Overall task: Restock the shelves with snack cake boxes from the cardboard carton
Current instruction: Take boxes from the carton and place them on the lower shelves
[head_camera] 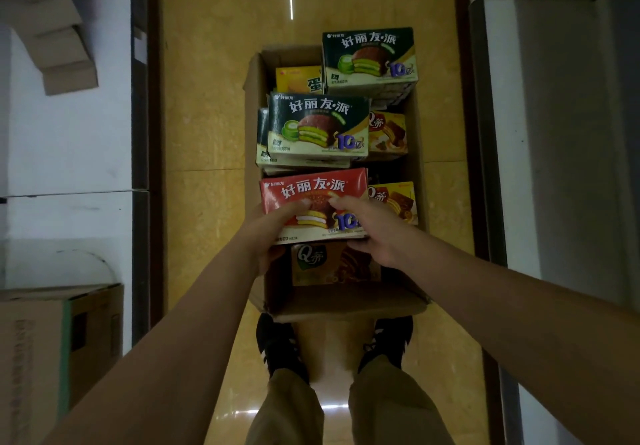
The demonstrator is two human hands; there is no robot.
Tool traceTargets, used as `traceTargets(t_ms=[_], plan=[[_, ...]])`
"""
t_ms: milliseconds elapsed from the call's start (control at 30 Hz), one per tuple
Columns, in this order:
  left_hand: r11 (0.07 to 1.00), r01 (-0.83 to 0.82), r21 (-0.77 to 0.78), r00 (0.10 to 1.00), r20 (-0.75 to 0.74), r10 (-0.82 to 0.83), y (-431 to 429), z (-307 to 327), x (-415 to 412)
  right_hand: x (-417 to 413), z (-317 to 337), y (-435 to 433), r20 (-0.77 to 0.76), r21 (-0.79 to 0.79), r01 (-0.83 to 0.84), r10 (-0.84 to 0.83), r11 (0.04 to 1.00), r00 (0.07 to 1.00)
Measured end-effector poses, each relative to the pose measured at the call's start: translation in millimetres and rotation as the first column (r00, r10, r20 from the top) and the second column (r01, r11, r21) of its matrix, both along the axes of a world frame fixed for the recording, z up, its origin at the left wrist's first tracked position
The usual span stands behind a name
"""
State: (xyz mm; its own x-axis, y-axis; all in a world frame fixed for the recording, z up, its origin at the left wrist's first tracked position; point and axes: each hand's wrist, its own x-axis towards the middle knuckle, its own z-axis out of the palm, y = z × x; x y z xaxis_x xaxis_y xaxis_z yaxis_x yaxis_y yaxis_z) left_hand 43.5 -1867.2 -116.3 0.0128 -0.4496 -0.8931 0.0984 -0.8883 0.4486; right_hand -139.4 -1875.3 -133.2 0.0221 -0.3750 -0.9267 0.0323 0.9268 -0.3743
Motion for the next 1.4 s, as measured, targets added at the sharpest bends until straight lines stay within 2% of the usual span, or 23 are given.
traceTargets(t_ms=[333,633,1200,1400], plan=[[0.997,-0.007,-0.073,0.999,0.051,0.011,-13.1,87.1,3.4,-1.3,94.2,-9.0,0.05,-0.087,0.032,-0.028,0.996,0.998],[0.978,0.015,-0.209,1.0,0.017,-0.012,-24.4,186.1,-7.8,-8.6,188.7,-22.1,0.075,-0.215,0.043,-0.028,0.976,0.997],[0.875,0.046,-0.482,0.994,-0.069,-0.09,-87.2,392.9,-56.0,-64.6,397.4,-68.8,0.143,-0.522,0.121,-0.054,0.844,0.988],[0.828,0.04,-0.56,0.993,-0.068,-0.094,-105.9,456.3,-84.0,-93.9,467.0,-88.0,0.103,-0.599,0.085,-0.028,0.797,0.994]])
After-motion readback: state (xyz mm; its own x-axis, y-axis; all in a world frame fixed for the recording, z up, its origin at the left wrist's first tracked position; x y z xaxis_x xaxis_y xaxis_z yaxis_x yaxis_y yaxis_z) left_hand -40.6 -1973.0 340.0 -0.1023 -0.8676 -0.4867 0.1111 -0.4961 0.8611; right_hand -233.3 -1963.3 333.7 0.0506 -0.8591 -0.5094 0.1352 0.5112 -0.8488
